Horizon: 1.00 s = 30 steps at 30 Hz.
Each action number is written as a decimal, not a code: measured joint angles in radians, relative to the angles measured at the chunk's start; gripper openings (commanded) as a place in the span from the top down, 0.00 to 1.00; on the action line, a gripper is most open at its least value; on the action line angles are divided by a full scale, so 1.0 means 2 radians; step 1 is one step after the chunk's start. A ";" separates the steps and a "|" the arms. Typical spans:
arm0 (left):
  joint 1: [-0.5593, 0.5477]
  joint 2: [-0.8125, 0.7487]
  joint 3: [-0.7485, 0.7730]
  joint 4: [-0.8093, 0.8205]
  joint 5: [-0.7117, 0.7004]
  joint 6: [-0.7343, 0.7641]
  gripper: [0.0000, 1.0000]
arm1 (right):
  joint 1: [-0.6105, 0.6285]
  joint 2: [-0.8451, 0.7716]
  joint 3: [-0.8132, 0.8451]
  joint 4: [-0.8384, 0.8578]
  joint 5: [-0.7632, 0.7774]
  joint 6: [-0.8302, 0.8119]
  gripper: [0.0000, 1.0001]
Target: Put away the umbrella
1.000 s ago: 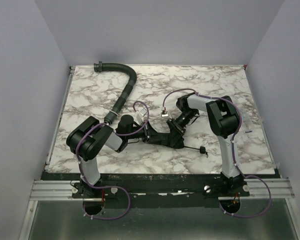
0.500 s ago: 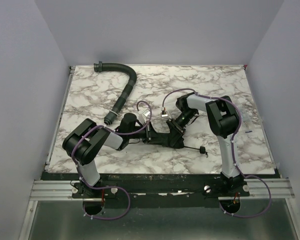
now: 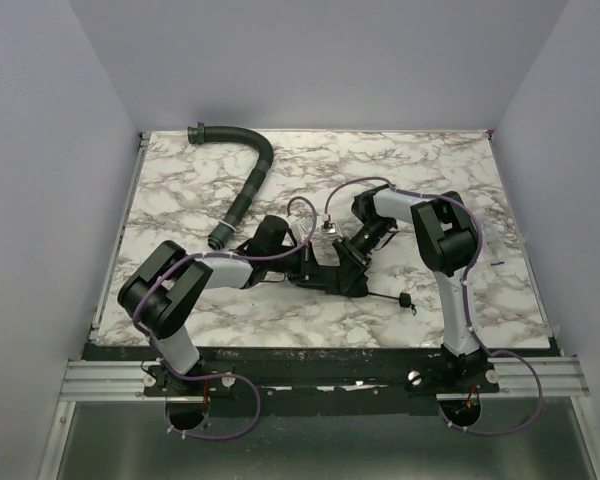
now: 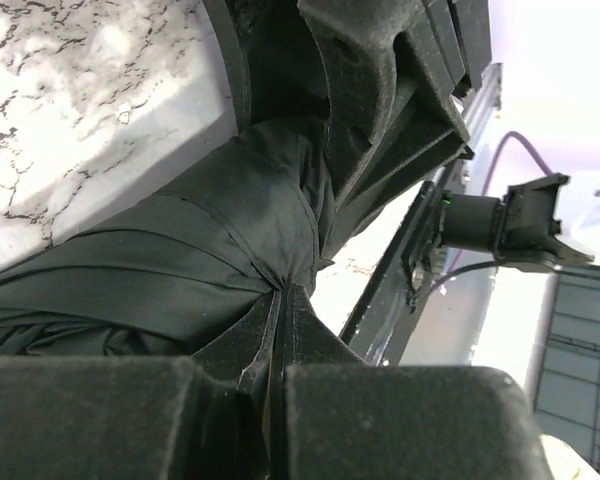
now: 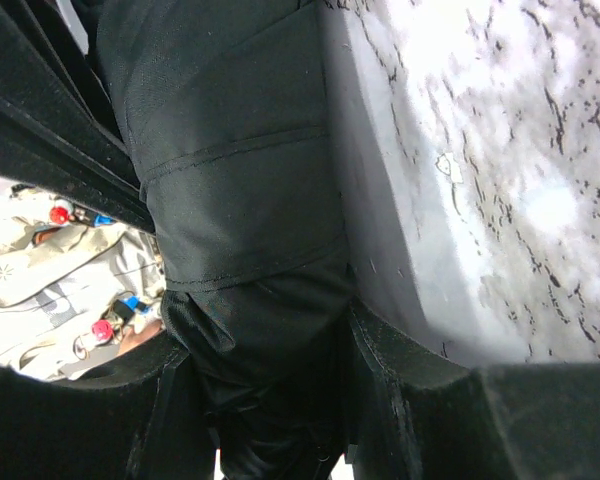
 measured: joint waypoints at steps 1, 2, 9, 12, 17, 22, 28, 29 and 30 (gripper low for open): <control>-0.004 -0.005 0.008 -0.023 -0.010 0.011 1.00 | 0.000 0.000 0.000 0.000 0.000 0.000 0.96; -0.008 -0.010 0.017 -0.048 -0.021 0.023 1.00 | 0.000 0.000 0.000 0.000 0.000 0.000 0.96; -0.047 -0.019 0.068 -0.158 -0.097 0.067 0.93 | 0.000 0.000 0.000 0.000 0.002 0.000 0.95; -0.064 -0.019 0.081 -0.183 -0.126 0.074 0.93 | 0.000 0.000 0.000 -0.001 0.004 0.000 0.96; -0.080 -0.026 0.087 -0.206 -0.166 0.078 1.00 | -0.001 0.000 0.000 -0.002 0.006 0.000 0.95; -0.087 -0.031 0.087 -0.212 -0.182 0.084 1.00 | -0.001 0.000 0.000 -0.002 0.006 0.000 0.96; -0.091 -0.039 0.087 -0.226 -0.197 0.103 1.00 | -0.001 0.000 0.000 -0.003 0.006 0.000 0.96; -0.092 -0.040 0.088 -0.229 -0.199 0.105 1.00 | -0.001 0.000 0.000 -0.003 0.006 0.000 0.96; -0.092 -0.041 0.091 -0.235 -0.203 0.110 1.00 | -0.001 0.000 0.000 -0.003 0.006 0.000 0.96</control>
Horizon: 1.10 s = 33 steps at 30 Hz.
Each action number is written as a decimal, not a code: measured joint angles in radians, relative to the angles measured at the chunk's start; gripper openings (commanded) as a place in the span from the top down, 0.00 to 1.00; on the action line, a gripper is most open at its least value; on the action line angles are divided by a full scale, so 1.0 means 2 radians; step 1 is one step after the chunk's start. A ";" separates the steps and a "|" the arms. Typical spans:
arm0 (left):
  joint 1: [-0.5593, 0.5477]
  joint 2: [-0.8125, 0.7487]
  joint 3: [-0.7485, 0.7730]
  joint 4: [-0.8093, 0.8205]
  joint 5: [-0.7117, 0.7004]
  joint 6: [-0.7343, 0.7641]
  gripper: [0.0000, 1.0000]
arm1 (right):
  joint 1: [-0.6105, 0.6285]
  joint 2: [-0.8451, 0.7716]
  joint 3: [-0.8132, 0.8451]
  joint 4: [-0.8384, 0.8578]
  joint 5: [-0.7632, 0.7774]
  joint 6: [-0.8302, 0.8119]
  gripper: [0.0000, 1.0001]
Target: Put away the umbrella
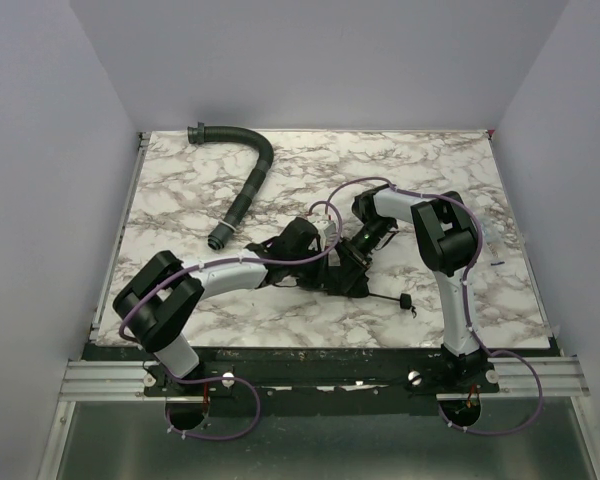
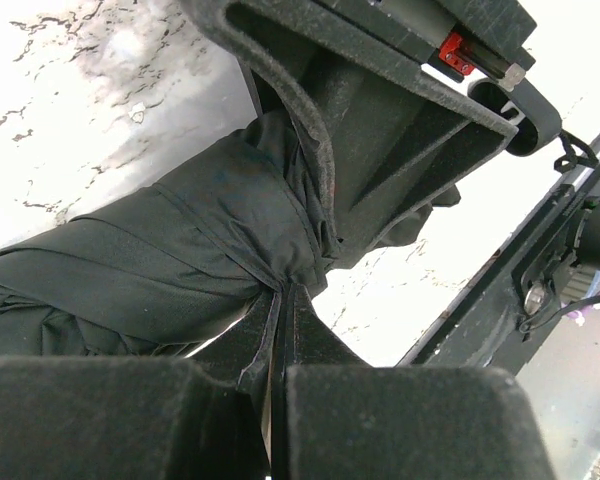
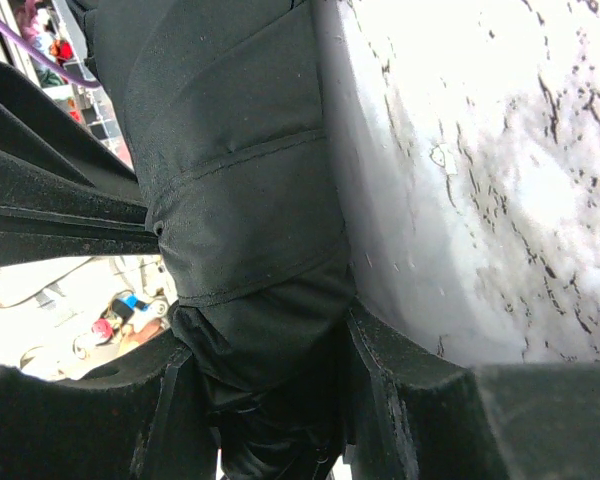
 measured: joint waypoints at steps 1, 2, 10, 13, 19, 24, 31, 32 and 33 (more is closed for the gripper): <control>0.000 0.000 0.003 -0.005 -0.002 0.003 1.00 | 0.000 0.000 0.000 0.000 0.000 0.000 0.96; 0.000 0.001 0.006 -0.009 -0.005 0.006 1.00 | 0.000 0.000 0.000 0.000 0.000 0.000 0.96; -0.002 0.014 0.019 -0.027 -0.008 0.010 0.82 | 0.000 0.000 0.000 0.000 0.000 0.000 0.96; -0.003 0.015 0.021 -0.029 -0.010 0.011 0.67 | 0.000 0.000 0.000 0.000 0.000 0.000 0.95; -0.014 0.032 0.008 -0.055 -0.023 0.003 0.65 | -0.001 0.000 0.000 0.000 0.000 0.004 0.96; -0.016 0.031 0.007 -0.053 -0.029 -0.002 0.66 | -0.001 0.000 0.000 0.000 0.000 0.004 0.96; -0.015 0.025 -0.004 -0.045 -0.029 -0.009 0.64 | -0.001 0.000 0.000 0.000 0.000 0.004 0.96; -0.015 0.022 -0.009 -0.039 -0.029 -0.010 0.63 | -0.001 0.000 0.000 0.000 0.000 0.004 0.95; -0.015 0.020 -0.011 -0.035 -0.029 -0.010 0.63 | -0.001 0.000 0.000 0.000 0.000 0.004 0.96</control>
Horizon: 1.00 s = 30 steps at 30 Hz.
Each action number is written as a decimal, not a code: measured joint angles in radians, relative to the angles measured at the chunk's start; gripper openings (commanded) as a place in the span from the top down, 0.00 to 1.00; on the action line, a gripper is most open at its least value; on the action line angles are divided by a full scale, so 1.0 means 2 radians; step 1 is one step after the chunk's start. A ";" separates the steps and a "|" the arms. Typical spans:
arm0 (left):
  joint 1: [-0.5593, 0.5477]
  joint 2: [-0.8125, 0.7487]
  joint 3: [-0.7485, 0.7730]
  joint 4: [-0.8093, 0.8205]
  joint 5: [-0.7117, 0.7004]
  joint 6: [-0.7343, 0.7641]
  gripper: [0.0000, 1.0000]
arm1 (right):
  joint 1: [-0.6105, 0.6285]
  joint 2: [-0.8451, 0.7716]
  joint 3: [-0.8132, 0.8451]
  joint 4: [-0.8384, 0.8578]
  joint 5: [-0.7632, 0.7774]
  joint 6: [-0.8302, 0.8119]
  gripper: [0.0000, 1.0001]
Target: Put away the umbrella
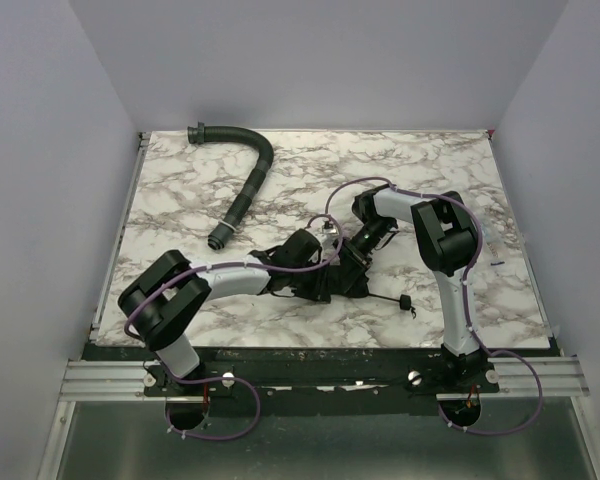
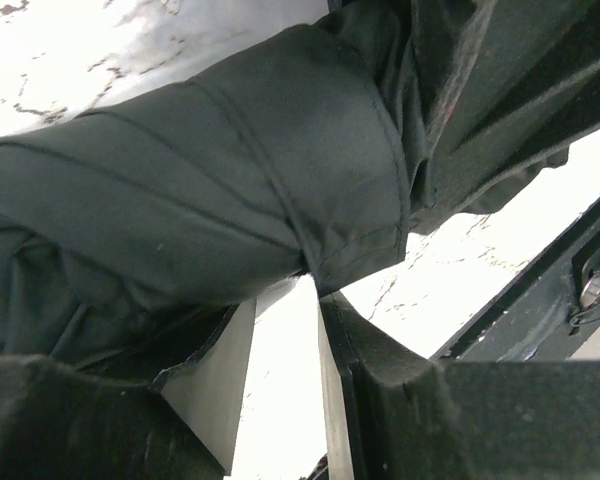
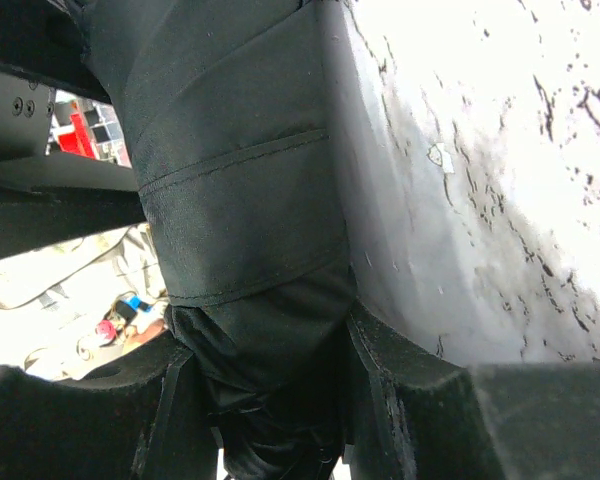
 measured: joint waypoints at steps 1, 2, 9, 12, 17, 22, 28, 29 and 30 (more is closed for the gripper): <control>0.000 -0.004 -0.004 0.004 0.000 0.001 0.61 | 0.000 0.000 0.000 0.000 0.000 0.000 0.95; 0.000 -0.010 -0.010 0.007 -0.001 0.004 0.60 | 0.000 0.000 0.000 0.000 0.000 0.000 0.95; 0.011 -0.101 -0.071 -0.034 -0.020 0.033 0.61 | 0.000 0.000 0.000 0.000 0.000 0.000 0.95; 0.011 -0.139 -0.082 -0.046 -0.019 0.039 0.76 | 0.000 0.000 0.000 0.000 0.000 0.000 0.95; 0.012 -0.142 -0.069 -0.015 0.017 0.031 1.00 | 0.000 0.000 0.000 0.000 0.000 0.000 0.95; 0.011 -0.094 -0.046 0.052 0.070 0.006 1.00 | 0.000 0.000 0.000 0.000 0.000 0.000 0.95; 0.005 -0.058 -0.022 0.081 0.094 -0.007 1.00 | 0.000 0.000 0.000 0.000 0.000 0.000 0.95; 0.004 -0.052 -0.014 0.085 0.096 -0.008 1.00 | 0.000 0.000 0.000 0.000 0.000 0.000 0.95; 0.004 -0.050 -0.011 0.086 0.096 -0.008 1.00 | 0.000 0.000 0.000 0.000 0.000 0.000 0.95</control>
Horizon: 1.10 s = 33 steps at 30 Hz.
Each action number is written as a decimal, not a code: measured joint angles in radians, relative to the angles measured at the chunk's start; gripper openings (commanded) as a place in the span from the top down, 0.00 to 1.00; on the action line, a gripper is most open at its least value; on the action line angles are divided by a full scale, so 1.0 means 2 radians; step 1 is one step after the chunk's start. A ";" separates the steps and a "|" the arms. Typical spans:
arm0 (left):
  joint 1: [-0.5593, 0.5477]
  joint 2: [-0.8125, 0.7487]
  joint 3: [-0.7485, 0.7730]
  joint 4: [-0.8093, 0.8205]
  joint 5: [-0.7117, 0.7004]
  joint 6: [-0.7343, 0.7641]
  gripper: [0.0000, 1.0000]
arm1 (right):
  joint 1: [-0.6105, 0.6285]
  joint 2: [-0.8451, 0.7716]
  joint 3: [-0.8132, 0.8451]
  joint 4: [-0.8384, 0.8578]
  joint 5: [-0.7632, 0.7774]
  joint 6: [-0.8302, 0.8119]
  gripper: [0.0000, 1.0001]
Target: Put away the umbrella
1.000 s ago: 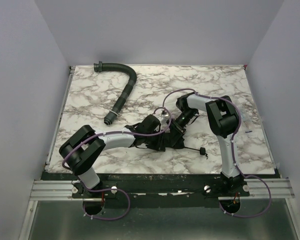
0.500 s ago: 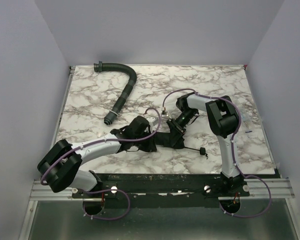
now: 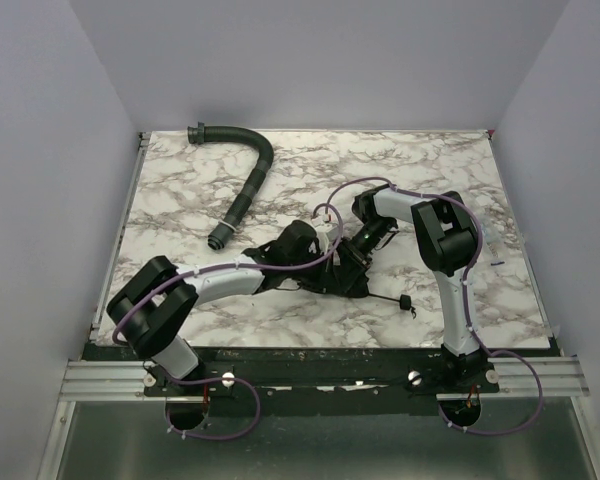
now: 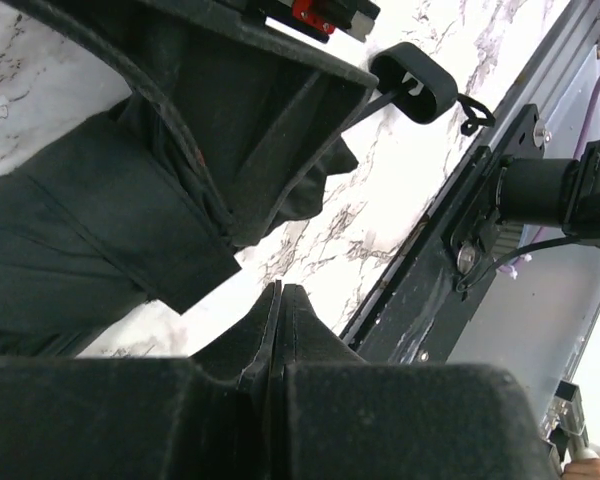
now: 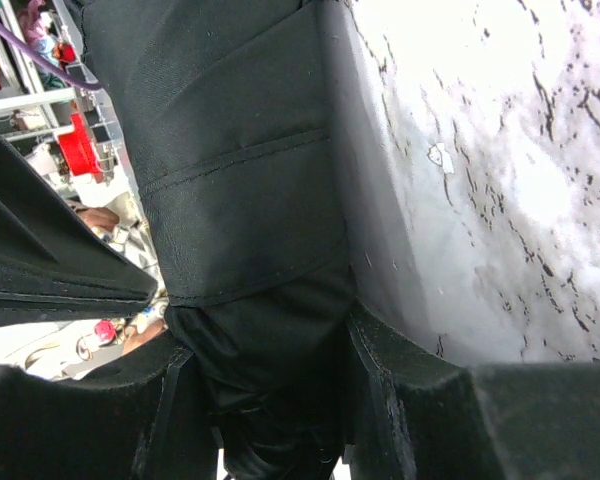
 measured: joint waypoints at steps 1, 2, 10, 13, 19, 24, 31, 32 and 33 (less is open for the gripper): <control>0.000 0.004 0.004 0.001 0.000 0.000 1.00 | 0.000 0.000 0.000 0.000 0.000 0.000 0.95; 0.000 0.009 0.007 0.000 0.000 0.001 1.00 | 0.000 0.000 0.000 0.000 0.000 0.000 0.95; 0.004 0.050 0.005 -0.011 -0.017 0.008 1.00 | 0.000 0.000 0.000 0.000 0.000 0.000 0.95; 0.010 0.051 -0.003 -0.017 -0.024 0.009 1.00 | 0.000 0.000 0.000 0.000 0.000 0.000 0.95; 0.024 0.054 -0.004 -0.018 -0.026 0.009 1.00 | 0.000 0.000 -0.001 0.000 0.000 0.000 0.95; 0.025 0.056 -0.004 -0.017 -0.022 0.004 1.00 | 0.000 0.000 -0.001 0.000 0.000 0.000 0.95; 0.029 0.078 0.030 -0.069 -0.015 -0.063 1.00 | 0.000 0.000 -0.001 0.001 0.000 0.000 0.94; 0.029 0.080 0.035 -0.079 -0.017 -0.076 1.00 | 0.000 0.000 -0.001 0.001 0.000 0.000 0.94; 0.029 0.082 0.040 -0.087 -0.019 -0.086 1.00 | 0.000 0.000 -0.001 0.001 0.000 0.000 0.94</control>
